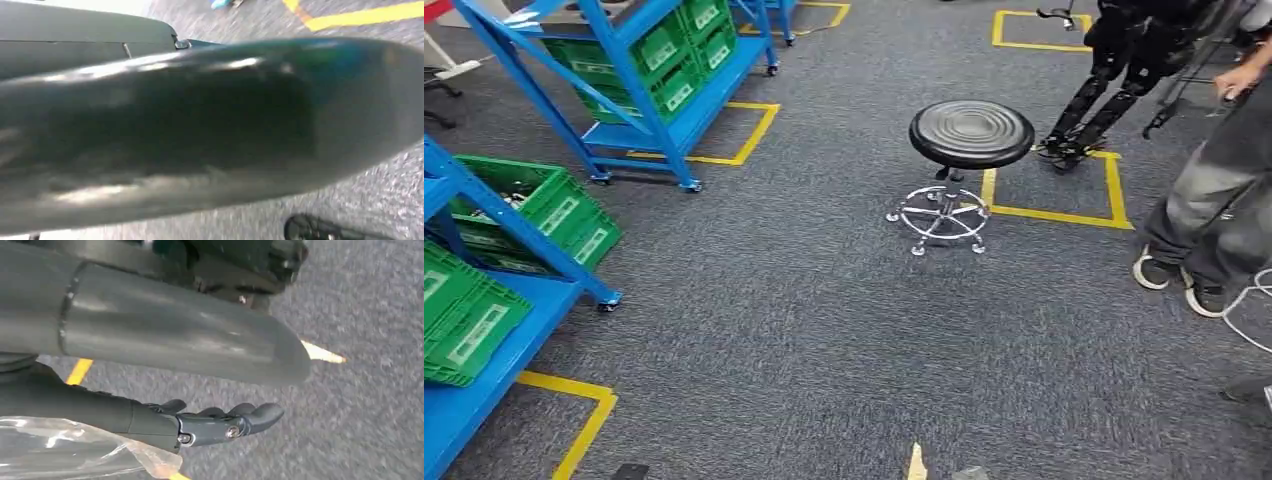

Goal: Take the parts from the cabinet and place them on the table.

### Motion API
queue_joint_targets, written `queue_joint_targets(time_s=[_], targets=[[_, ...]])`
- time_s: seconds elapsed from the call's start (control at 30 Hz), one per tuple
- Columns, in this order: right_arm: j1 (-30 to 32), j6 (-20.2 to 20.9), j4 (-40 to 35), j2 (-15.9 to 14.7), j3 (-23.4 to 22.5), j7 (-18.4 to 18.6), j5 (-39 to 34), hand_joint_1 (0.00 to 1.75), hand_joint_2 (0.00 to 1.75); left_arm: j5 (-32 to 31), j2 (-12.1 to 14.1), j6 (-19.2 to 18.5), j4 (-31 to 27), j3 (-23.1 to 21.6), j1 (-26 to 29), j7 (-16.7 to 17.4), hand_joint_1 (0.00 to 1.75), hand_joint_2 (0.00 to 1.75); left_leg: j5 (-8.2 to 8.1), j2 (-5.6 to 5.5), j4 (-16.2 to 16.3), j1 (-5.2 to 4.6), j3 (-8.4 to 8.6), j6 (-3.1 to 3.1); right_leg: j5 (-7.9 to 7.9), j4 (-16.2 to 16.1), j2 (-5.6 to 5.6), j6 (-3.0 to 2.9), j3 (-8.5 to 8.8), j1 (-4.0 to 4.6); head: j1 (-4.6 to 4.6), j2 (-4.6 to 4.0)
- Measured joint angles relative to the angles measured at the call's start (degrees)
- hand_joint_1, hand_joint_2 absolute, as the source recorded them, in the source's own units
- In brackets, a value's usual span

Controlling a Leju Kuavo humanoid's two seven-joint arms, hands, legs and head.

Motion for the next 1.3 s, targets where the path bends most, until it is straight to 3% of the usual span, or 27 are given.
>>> queue_joint_targets(time_s=[0.03, 0.07, 0.13, 0.17, 0.2, 0.23, 0.3, 0.33, 0.37, 0.5, 0.57, 0.6, 0.67, 0.7, 0.73, 0.8, 0.83, 0.87, 0.97, 1.0, 1.03, 1.07, 1.1, 1.17, 1.2, 1.23, 1.3], targets=[[0.0, -0.6, 0.0, 0.0, 0.1, -0.2, -0.1, 0.0, 0.0, -0.4, -0.2, 0.0, 0.0, 0.1, 0.1, -0.1, 0.0, 0.0, -0.88, 3.6, 1.1, -0.35, -0.41, -0.21, 0.05, -0.2, -0.73, -0.2, 0.18, 0.08, -0.3, 0.0], [0.0, -1.2, 0.0, 0.0, 0.0, -0.4, -0.4, 0.0, 0.0, -0.5, -0.1, 0.0, 0.0, 0.1, 0.0, -0.1, 0.0, 0.0, -2.78, 5.98, 4.1, -0.34, -1.79, -0.44, -0.07, -0.2, -1.7, -0.6, 0.3, 0.21, -0.66, 0.0], [0.3, -1.4, 0.0, 0.0, 0.0, -0.4, -0.7, 0.0, 0.0, -0.4, 0.0, -0.8, 0.0, 0.4, -0.3, 0.0, 0.0, 0.0, -6.88, 7.21, 12.8, -0.13, -5.8, -0.8, -0.33, -0.2, -3.98, -0.98, 0.41, 0.5, -0.59, 0.0], [0.3, -1.4, 0.0, 0.0, 0.0, -0.3, -0.2, 0.0, 0.0, -0.3, 0.0, -0.7, 0.0, 0.8, -0.2, -0.3, 0.0, 0.0, -7.87, 7.4, 16.3, 0.02, -7.33, -0.94, -0.44, -0.2, -4.98, -1.05, 0.43, 0.56, -0.55, 0.0], [0.2, -1.4, 0.0, 0.0, 0.1, -0.1, 0.3, 0.0, 0.0, -0.2, 0.0, -0.4, 0.0, 1.0, 0.0, -0.5, 0.0, 0.0, -7.46, 7.44, 16.7, 0.11, -7.44, -1.01, -0.55, -0.2, -5.63, -1.05, 0.52, 0.59, -0.61, 0.0], [0.2, -1.4, 0.0, 0.0, 0.5, 0.1, 1.1, 0.0, 0.0, -0.2, 0.0, 0.2, 0.0, 1.3, 0.3, -0.8, 0.0, 0.0, -5.59, 7.53, 14.7, 0.13, -6.3, -1.02, -0.69, -0.2, -6.46, -1.02, 0.66, 0.6, -0.59, 0.0], [0.2, -1.4, 0.0, 0.1, 1.2, 0.3, 1.6, 0.0, 0.0, -0.2, 0.0, 0.6, 0.0, 1.5, 0.4, -0.9, 0.0, 0.0, -0.75, 8.84, 5.5, 0.05, -1.67, -0.69, -1.05, -0.2, -7.92, -0.8, 1.2, 0.6, -0.61, 0.0], [0.1, -1.4, 0.0, 0.1, 1.3, 0.3, 1.6, 0.0, 0.0, -0.2, 0.0, 0.7, 0.0, 1.7, 0.3, -1.0, 0.0, 0.0, 0.26, 11.92, 1.2, -0.28, 0.42, -0.35, -1.27, -0.2, -8.53, -0.56, 1.49, 0.71, -0.61, 0.0], [0.1, -1.4, 0.0, 0.2, 1.3, 0.3, 1.7, 0.0, 0.0, -0.2, 0.0, 0.7, 0.0, 1.7, 0.0, -1.0, 0.0, 0.0, -0.51, 14.15, 0.0, -1.28, 0.92, -0.04, -1.63, 0.1, -9.22, -0.04, 1.47, 1.24, -0.64, 0.0], [-0.2, -1.4, 0.0, 0.2, 1.8, 0.3, 1.7, 0.0, 0.0, -0.2, 0.1, 0.8, 0.0, 1.9, 0.2, -1.0, 0.0, 0.0, -0.43, 11.27, -0.3, -1.1, 0.74, 1.18, -2.25, -0.3, -11.84, 1.07, 2.43, 1.21, -0.53, 0.0], [-0.3, -1.4, 0.0, 0.3, 1.9, -0.2, 1.5, 0.0, 0.0, -0.2, 0.0, 0.8, 0.0, 2.1, 0.2, -0.9, 0.0, 0.0, -0.12, 10.02, -0.7, -0.61, 1.01, 1.91, -4.56, 3.0, -5.85, 1.62, 0.71, 0.82, -0.02, 0.02], [-0.2, -1.4, 0.1, 0.3, 1.9, -1.0, 1.0, 0.0, 0.0, -0.1, 0.0, 0.7, 0.0, 2.2, -0.1, -0.8, 0.0, 0.0, -0.08, 9.1, -0.7, -0.54, 0.85, 2.2, -6.77, 7.8, -4.39, 1.74, -1.7, 0.76, 0.2, 0.0], [0.0, -1.6, 0.1, 0.2, 1.9, -2.9, -0.1, 0.0, 0.0, -0.3, -0.2, 0.4, 0.0, 2.3, -0.3, 0.5, 0.0, 0.0, -0.06, 7.36, -0.7, -0.57, 0.81, 2.32, -9.66, 16.2, -3.63, 1.83, -6.33, 0.67, 0.17, 0.02], [0.0, -1.6, 0.1, 0.2, 1.8, -3.0, 0.0, 0.0, 0.0, -0.5, -0.4, 0.2, 0.0, 2.4, -0.2, 1.4, 0.0, 0.0, -0.06, 6.5, -0.7, -0.58, 0.88, 2.32, -9.21, 17.6, -3.55, 1.87, -7.54, 0.67, 0.24, 0.0], [-0.1, -1.6, 0.1, 0.2, 1.8, -2.9, 0.2, 0.0, 0.0, -0.6, -0.5, 0.0, 0.0, 2.4, 0.0, 1.9, 0.0, 0.0, -0.07, 5.71, -0.6, -0.57, 0.97, 2.31, -7.41, 16.3, -3.51, 1.84, -7.41, 0.66, 0.17, 0.02], [-0.2, -1.6, 0.1, 0.2, 1.9, -1.8, 0.4, 0.0, 0.0, -1.2, -1.1, -0.2, 0.0, 2.4, 0.1, 2.1, 0.0, 0.0, -0.18, 4.0, -0.5, -0.43, 1.12, 2.12, -1.69, 8.0, -2.68, 1.74, -4.15, 0.5, 0.22, 0.0], [-0.3, -1.6, 0.1, 0.2, 1.8, -1.5, 0.0, 0.0, 0.0, -1.8, -1.4, -0.4, 0.0, 2.4, 0.1, 1.8, 0.0, 0.0, -0.3, 3.28, -0.3, -0.34, 1.09, 1.92, 0.6, 3.2, -0.5, 1.7, -2.17, 0.27, 0.24, 0.0], [-0.2, -1.6, 0.1, 0.2, 1.9, -1.6, -0.3, 0.0, 0.0, -2.3, -1.4, -0.6, 0.0, 2.4, -0.1, 1.5, 0.0, 0.0, -0.42, 2.55, 0.0, -0.65, 0.81, 1.42, -0.25, 1.5, 2.58, 1.61, -1.51, -0.01, 0.26, 0.0], [-0.1, -1.6, 0.1, 0.2, 1.8, -1.3, -0.6, 0.0, 0.0, -2.9, -1.2, -0.1, 0.0, 2.4, 0.1, 0.9, 0.0, 0.0, 0.11, 0.62, -0.1, 0.07, 0.06, 0.27, -0.34, 1.0, 1.17, 0.62, -0.73, 0.46, 0.17, 0.0], [-0.1, -1.6, 0.1, 0.2, 1.8, -0.6, -0.8, 0.0, 0.0, -2.9, -1.1, -0.1, 0.0, 2.4, 0.2, 0.9, 0.0, 0.0, 0.2, -0.04, 0.0, 0.08, -0.14, -0.07, -0.06, 0.6, 0.43, 0.17, -0.61, 0.24, 0.15, 0.0], [-0.1, -1.4, 0.1, 0.1, 1.7, 0.5, -0.6, 0.0, 0.0, -3.1, -1.0, 0.2, 0.0, 2.4, 0.3, 0.9, 0.0, 0.0, -0.32, 1.14, 0.5, 0.01, -0.16, -0.15, 0.11, 0.4, -0.53, -0.11, -0.39, 0.02, 0.11, 0.0], [0.0, -1.2, 0.1, 0.1, 1.7, 1.4, -0.5, 0.0, 0.0, -3.7, -1.1, 0.8, 0.0, 2.4, 0.2, 0.9, 0.0, 0.0, -1.65, 4.04, 2.2, -0.25, -0.91, -0.49, 0.07, 0.3, -1.03, -0.29, -0.24, 0.06, -0.38, 0.0], [0.1, -1.2, 0.1, 0.0, 1.7, 2.0, -0.6, 0.0, 0.0, -4.6, -1.1, 1.5, 0.0, 2.4, -0.1, 1.1, 0.0, 0.0, -3.77, 5.71, 6.0, -0.21, -2.65, -0.73, -0.1, 0.3, -2.06, -0.67, -0.17, 0.22, -0.64, 0.0], [0.5, -1.2, 0.1, -0.1, 1.5, 1.8, -1.5, 0.0, 0.0, -6.4, -1.1, 2.0, 0.0, 1.5, -0.6, 1.4, 0.0, 0.0, -7.43, 7.1, 14.7, -0.07, -6.69, -1.05, -0.4, 0.3, -4.34, -0.96, -0.05, 0.43, -0.57, 0.0], [0.6, -1.2, 0.1, -0.2, 1.2, 1.4, -1.6, 0.0, 0.0, -6.5, -1.1, 2.0, 0.0, 1.3, -0.6, 1.4, 0.0, 0.0, -7.61, 7.37, 16.5, 0.0, -7.46, -1.11, -0.5, 0.3, -5.14, -0.99, -0.01, 0.47, -0.59, 0.0], [0.5, -1.2, 0.1, -0.2, 1.1, 1.4, -1.5, 0.0, 0.0, -6.7, -1.1, 2.0, 0.0, 1.1, -0.4, 1.4, 0.0, 0.0, -6.59, 7.51, 15.9, 0.05, -7.0, -1.1, -0.62, 0.3, -5.84, -1.01, 0.11, 0.51, -0.59, 0.0], [0.4, -1.2, 0.1, -0.2, 1.1, 1.3, -1.4, 0.0, 0.0, -7.0, -1.0, 2.0, 0.0, 1.0, -0.3, 1.1, 0.0, 0.0, -2.03, 8.22, 8.4, -0.02, -3.21, -0.74, -0.92, 0.3, -7.18, -0.89, 0.54, 0.57, -0.59, 0.0]])
